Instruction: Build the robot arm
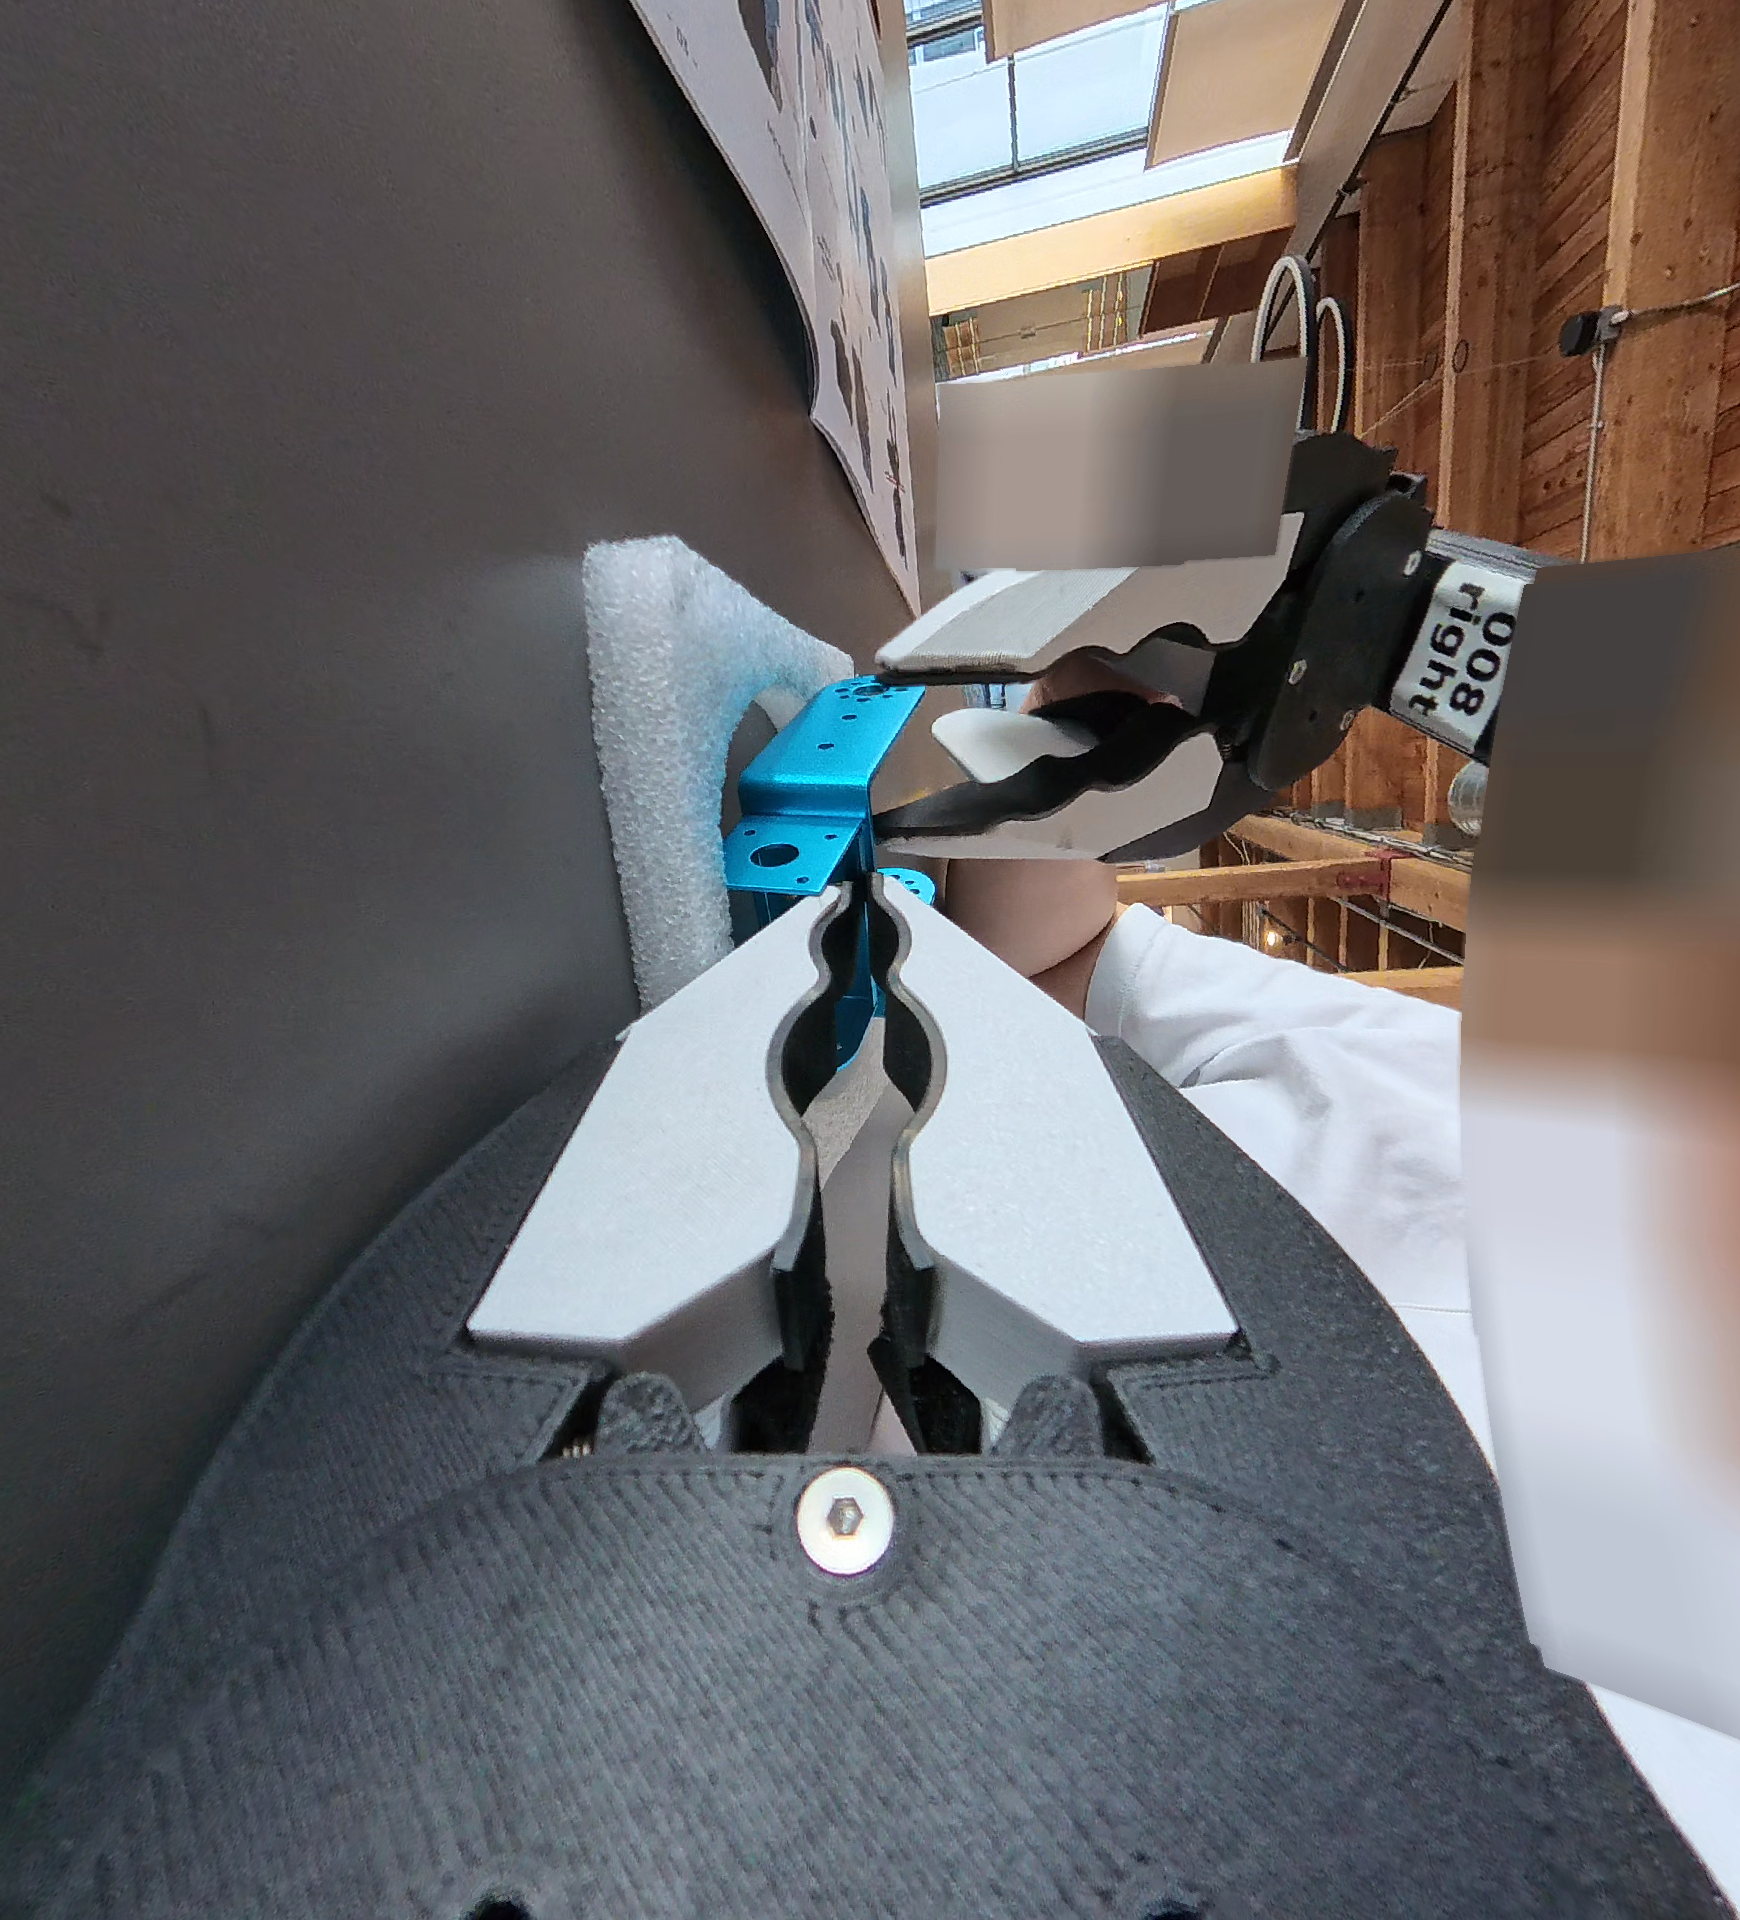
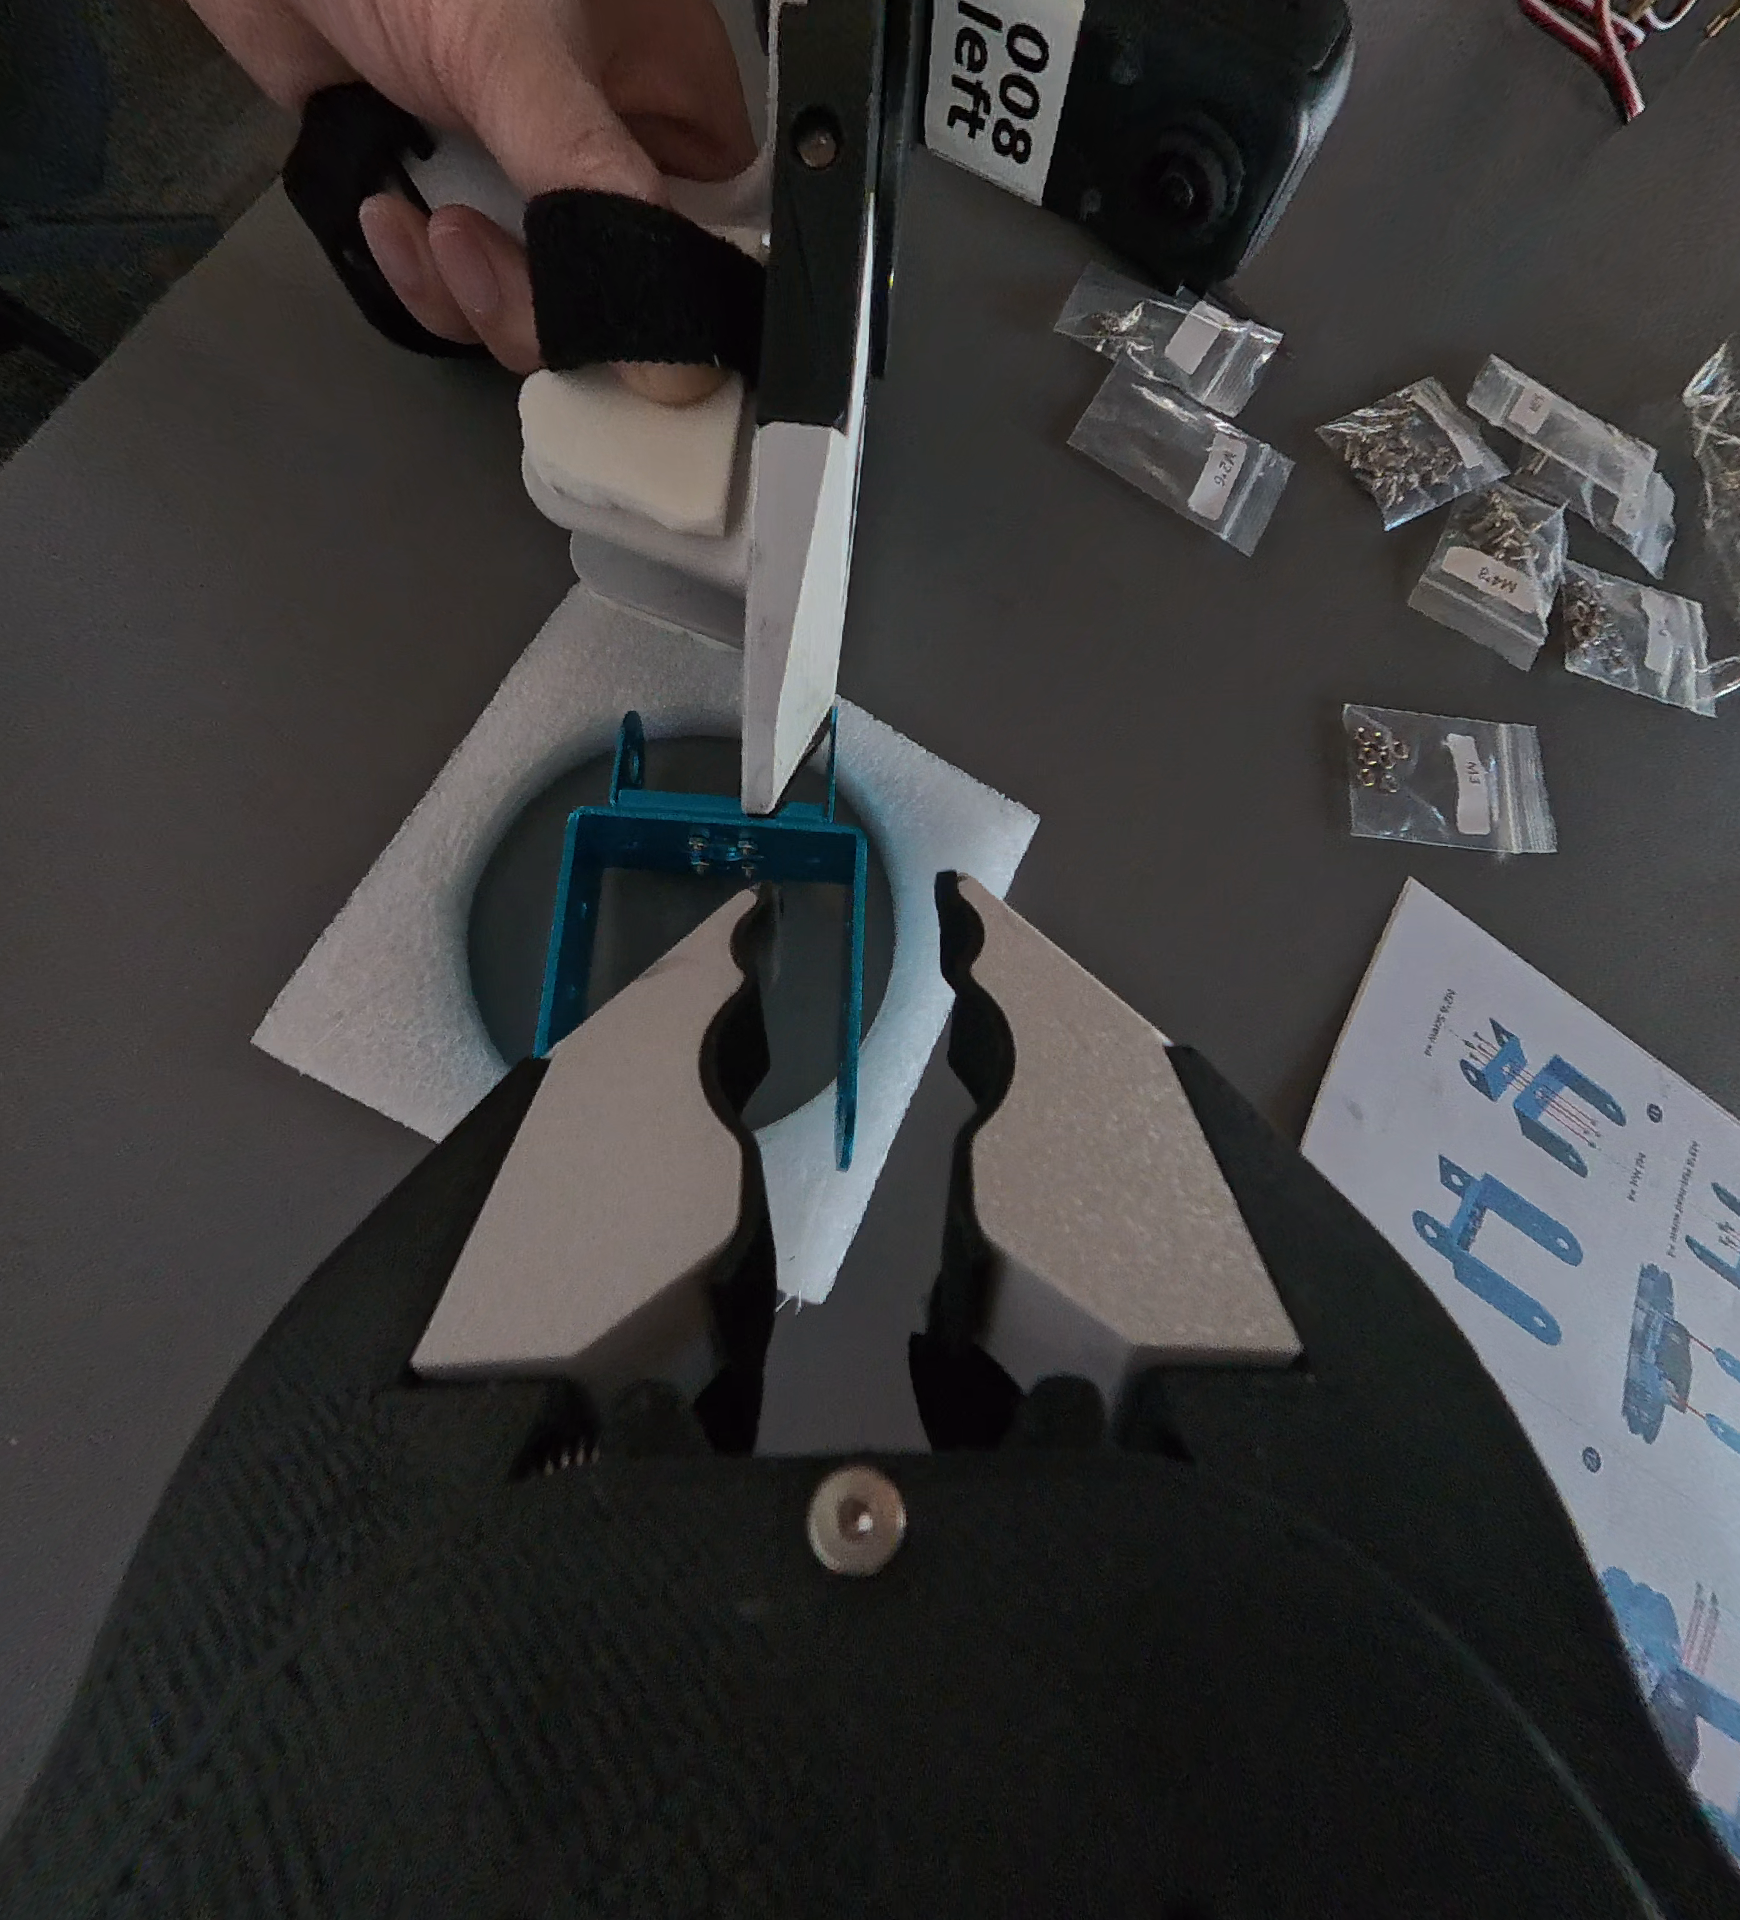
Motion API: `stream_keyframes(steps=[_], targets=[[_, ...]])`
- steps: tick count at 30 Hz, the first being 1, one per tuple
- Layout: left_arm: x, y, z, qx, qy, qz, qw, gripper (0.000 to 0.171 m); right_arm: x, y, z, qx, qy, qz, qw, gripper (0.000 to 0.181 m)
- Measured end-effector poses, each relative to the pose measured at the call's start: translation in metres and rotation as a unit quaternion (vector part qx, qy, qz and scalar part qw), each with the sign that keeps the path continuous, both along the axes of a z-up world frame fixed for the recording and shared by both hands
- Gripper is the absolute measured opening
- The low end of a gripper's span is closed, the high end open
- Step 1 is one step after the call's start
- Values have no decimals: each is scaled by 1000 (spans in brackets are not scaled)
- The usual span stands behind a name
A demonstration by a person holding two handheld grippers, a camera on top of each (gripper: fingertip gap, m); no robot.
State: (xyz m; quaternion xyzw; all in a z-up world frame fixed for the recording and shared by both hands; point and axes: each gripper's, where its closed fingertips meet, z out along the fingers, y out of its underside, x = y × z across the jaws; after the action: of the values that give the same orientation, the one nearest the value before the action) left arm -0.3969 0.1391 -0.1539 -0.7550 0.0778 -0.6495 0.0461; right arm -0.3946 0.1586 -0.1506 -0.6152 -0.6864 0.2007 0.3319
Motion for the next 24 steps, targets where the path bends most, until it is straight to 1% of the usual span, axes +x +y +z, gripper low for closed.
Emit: stream_keyframes(steps=[3, 8, 10, 13, 18, 24], targets=[[0, 0, 0, -3, 0, 1, 1000, 0, 3, -1, -5, -11, -20, -4, 1000, 35], [0, 1, 0, -9, 0, 2, 1000, 0, 9, -3, -7, -52, -49, -16, 997, 36], [0, 1, 0, -9, -1, 3, 1000, 0, 10, 0, -8, -59, -66, -30, 996, 38], [0, 0, 0, -9, -1, 2, 1000, 0, 8, -5, -9, -75, -82, -31, 993, 38], [1, 0, 0, -10, 0, 1, 1000, 0, 4, -7, -14, -70, -106, -27, 992, 38], [1, 1, -1, -13, 4, 2, 1000, 0, -2, -12, -17, -67, -129, 0, 989, 30]])
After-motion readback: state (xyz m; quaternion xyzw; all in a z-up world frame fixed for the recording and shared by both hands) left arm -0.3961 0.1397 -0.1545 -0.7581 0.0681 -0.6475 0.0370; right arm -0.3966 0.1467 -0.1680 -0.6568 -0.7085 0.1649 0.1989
